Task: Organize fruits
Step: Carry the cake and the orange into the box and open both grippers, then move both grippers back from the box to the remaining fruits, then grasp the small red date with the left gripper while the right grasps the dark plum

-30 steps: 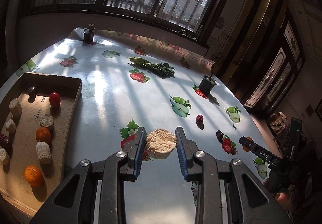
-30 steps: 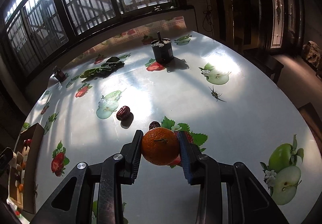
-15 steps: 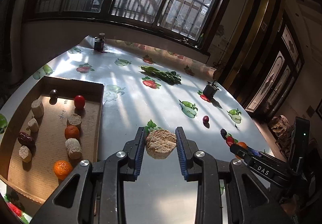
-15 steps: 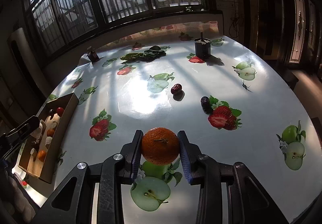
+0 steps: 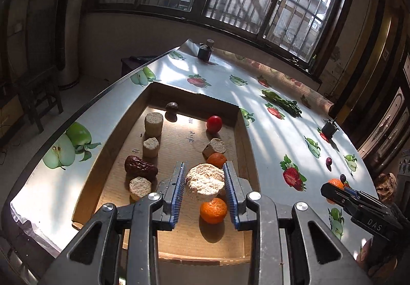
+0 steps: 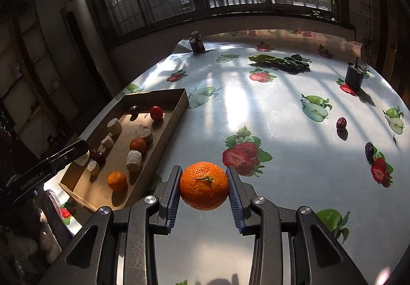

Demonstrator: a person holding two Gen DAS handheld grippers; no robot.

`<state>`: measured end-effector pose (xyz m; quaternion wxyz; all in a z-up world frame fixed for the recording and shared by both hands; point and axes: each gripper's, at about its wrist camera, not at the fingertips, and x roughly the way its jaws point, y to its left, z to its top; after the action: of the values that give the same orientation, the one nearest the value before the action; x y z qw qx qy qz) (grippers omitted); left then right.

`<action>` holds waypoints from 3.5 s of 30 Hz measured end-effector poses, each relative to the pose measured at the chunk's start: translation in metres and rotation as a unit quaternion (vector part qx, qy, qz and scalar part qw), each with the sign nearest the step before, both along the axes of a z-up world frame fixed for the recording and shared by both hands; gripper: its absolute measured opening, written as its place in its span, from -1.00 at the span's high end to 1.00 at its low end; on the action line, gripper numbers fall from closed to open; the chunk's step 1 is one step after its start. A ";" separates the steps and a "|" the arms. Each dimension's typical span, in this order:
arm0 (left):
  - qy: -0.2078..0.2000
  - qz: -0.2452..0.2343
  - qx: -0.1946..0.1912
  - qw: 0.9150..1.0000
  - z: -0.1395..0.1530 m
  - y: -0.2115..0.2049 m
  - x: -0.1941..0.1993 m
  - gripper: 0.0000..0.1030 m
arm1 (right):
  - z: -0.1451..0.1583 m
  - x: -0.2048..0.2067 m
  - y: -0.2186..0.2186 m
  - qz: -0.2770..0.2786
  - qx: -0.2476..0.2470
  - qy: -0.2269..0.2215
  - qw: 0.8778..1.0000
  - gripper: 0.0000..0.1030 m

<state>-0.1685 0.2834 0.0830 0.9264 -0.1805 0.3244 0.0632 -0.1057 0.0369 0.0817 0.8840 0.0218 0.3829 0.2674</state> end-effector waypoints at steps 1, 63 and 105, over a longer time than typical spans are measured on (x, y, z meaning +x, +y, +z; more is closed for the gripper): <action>0.006 0.012 0.000 1.000 -0.001 0.009 -0.003 0.43 | -0.001 0.001 0.007 0.008 0.000 0.001 1.000 0.26; -0.040 -0.089 0.091 0.991 0.055 -0.127 -0.011 -0.24 | -0.001 -0.026 -0.123 -0.108 0.005 0.002 0.994 -0.27; 0.144 -0.297 -0.045 0.943 -0.050 -0.338 0.277 0.25 | -0.072 0.126 -0.227 -0.225 -0.019 0.062 0.972 0.30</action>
<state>0.1089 -0.0551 0.0332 0.8377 -0.1062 0.4954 -0.2036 0.0206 -0.1902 0.0096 0.8964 0.1069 0.4270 0.0522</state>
